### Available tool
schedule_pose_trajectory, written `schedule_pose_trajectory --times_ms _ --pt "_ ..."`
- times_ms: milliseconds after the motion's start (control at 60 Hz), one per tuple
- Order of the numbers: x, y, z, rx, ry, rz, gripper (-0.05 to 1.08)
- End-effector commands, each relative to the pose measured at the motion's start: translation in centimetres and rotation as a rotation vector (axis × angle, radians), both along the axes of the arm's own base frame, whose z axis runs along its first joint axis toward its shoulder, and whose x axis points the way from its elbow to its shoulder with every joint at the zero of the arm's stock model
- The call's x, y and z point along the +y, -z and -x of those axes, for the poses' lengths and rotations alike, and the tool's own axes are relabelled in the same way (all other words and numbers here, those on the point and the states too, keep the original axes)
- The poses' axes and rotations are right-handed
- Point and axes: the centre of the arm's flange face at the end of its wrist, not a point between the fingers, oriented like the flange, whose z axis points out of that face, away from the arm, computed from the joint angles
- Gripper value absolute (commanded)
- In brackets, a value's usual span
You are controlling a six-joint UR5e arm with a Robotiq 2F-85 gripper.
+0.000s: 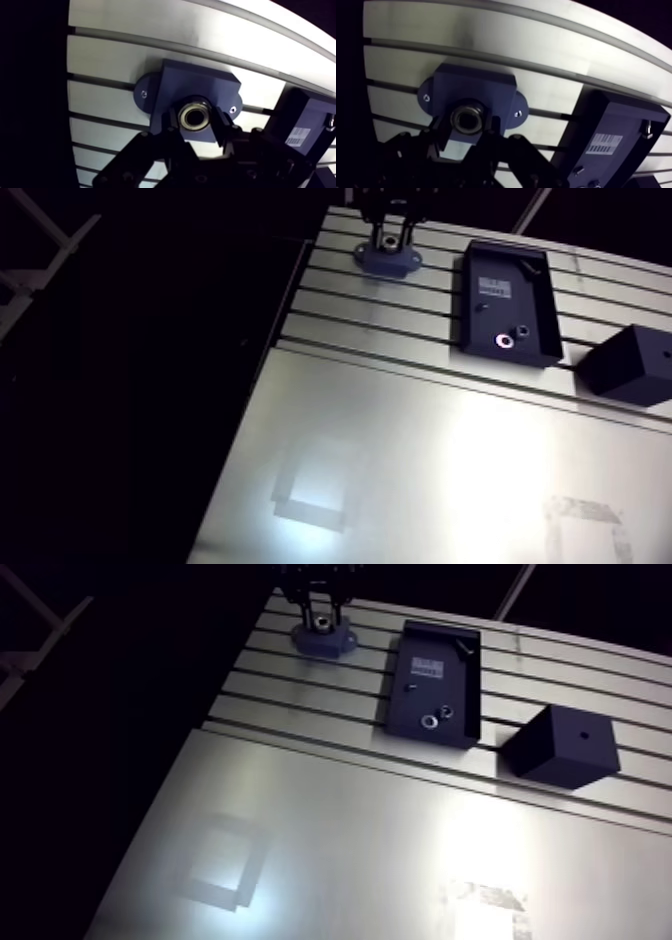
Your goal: Pick up the bearing and press it into the housing until flush.
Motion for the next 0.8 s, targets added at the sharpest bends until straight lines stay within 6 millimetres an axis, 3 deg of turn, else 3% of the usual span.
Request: schedule_pose_trajectory --times_ms 17,800 --pt "0.04 0.14 0.03 -0.003 0.001 0.001 0.58" --pt "0.05 0.25 0.03 -0.004 0.0 -0.001 0.58"
